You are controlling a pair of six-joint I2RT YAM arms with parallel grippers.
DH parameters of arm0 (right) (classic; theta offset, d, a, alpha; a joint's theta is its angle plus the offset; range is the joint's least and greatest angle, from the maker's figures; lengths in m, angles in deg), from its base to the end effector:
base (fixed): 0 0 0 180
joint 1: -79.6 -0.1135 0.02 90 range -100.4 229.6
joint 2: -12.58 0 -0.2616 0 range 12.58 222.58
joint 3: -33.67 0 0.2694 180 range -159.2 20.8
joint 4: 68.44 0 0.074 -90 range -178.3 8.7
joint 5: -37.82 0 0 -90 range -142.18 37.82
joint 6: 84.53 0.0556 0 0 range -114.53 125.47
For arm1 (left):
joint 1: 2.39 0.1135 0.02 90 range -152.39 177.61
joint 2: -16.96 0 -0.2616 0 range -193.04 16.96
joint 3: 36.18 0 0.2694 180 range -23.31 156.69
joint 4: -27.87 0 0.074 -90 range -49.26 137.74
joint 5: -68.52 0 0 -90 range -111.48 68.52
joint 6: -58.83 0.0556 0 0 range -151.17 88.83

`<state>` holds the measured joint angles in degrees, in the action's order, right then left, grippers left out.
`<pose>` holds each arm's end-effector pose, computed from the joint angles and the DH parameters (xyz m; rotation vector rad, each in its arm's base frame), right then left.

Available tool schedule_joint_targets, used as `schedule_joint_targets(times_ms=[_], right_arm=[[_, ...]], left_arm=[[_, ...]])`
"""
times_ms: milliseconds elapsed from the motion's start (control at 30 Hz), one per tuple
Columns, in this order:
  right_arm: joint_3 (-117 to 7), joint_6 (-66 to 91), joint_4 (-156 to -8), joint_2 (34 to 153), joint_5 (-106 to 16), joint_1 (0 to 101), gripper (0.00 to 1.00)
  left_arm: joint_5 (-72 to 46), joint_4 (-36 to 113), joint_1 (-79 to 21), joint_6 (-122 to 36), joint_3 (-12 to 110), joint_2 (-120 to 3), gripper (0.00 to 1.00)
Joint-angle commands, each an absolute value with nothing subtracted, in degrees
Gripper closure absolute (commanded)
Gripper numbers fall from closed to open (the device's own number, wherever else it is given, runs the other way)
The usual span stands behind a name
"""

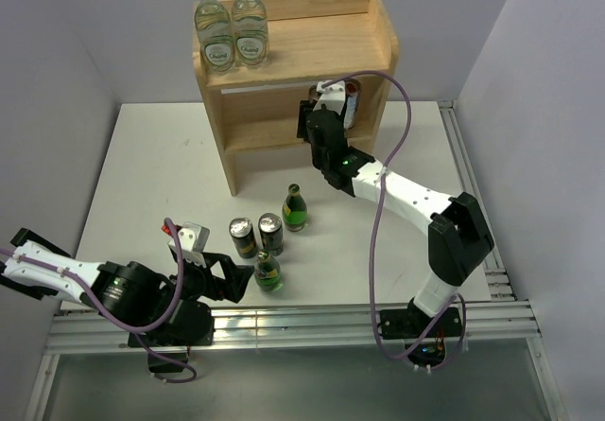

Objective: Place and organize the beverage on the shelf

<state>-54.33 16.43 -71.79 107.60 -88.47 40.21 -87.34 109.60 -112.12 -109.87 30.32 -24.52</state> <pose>0.3510 0.2456 0.3198 0.0319 1.7170 0.0961 0.0068 -0.1312 0.3198 0.1572 1.9731 -0.6719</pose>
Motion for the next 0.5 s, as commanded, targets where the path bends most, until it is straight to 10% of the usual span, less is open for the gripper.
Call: schedule_joint_targets(times_ms=[0,267,467], right_arm=[[-58.7,13.4,-66.5,108.7,-91.5,41.4,1.00],[-58.6,12.1,-65.0,111.3,-96.8,41.4,0.94],[-57.0,13.6,-65.0,111.6,-95.7,41.3,0.05]], left_arm=[[-89.0,110.2,-112.6,-110.1,30.1,-24.4,0.01],[-89.0,110.2,-112.6,-110.1,30.1,-24.6,0.01],[-89.0,110.3,-112.5,-110.3,30.1,-24.4,0.01]])
